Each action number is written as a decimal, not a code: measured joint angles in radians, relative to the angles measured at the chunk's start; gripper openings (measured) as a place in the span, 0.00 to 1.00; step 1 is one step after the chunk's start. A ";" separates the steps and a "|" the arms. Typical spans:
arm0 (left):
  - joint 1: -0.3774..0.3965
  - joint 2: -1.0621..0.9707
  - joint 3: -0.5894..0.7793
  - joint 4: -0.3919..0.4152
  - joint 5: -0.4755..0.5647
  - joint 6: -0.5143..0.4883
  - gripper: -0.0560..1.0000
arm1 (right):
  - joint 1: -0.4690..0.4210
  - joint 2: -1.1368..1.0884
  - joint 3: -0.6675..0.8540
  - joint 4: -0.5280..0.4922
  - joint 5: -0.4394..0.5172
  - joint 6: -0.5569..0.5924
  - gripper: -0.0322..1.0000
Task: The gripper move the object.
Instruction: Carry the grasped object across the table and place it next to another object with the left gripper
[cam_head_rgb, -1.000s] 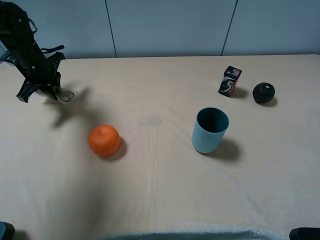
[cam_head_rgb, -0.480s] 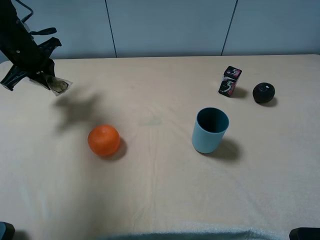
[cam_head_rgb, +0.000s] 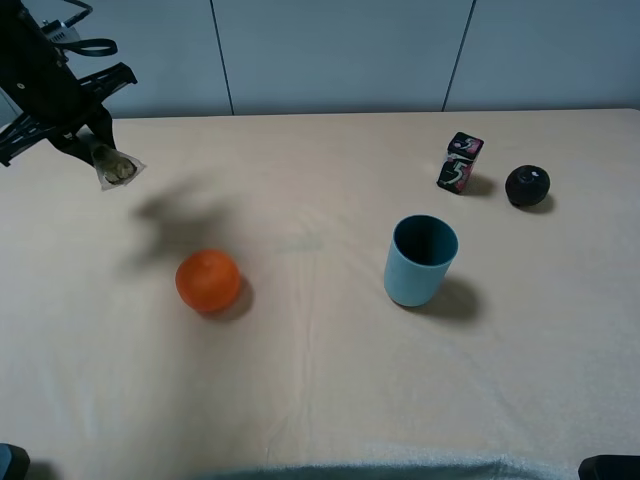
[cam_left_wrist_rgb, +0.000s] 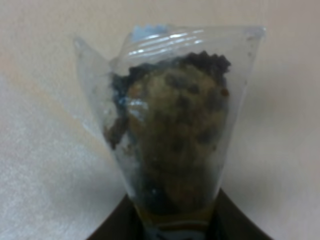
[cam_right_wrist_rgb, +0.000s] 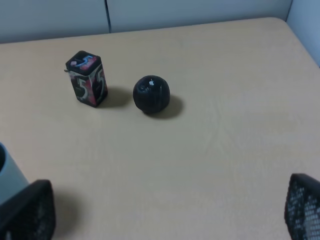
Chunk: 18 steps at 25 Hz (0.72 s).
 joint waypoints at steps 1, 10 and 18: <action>-0.009 -0.006 0.000 0.000 0.004 0.014 0.26 | 0.000 0.000 0.000 0.000 0.000 0.000 0.70; -0.100 -0.007 -0.064 0.030 0.097 0.112 0.26 | 0.000 0.000 0.000 0.000 0.000 0.000 0.70; -0.154 -0.007 -0.098 0.046 0.161 0.233 0.26 | 0.000 0.000 0.000 0.000 0.000 0.000 0.70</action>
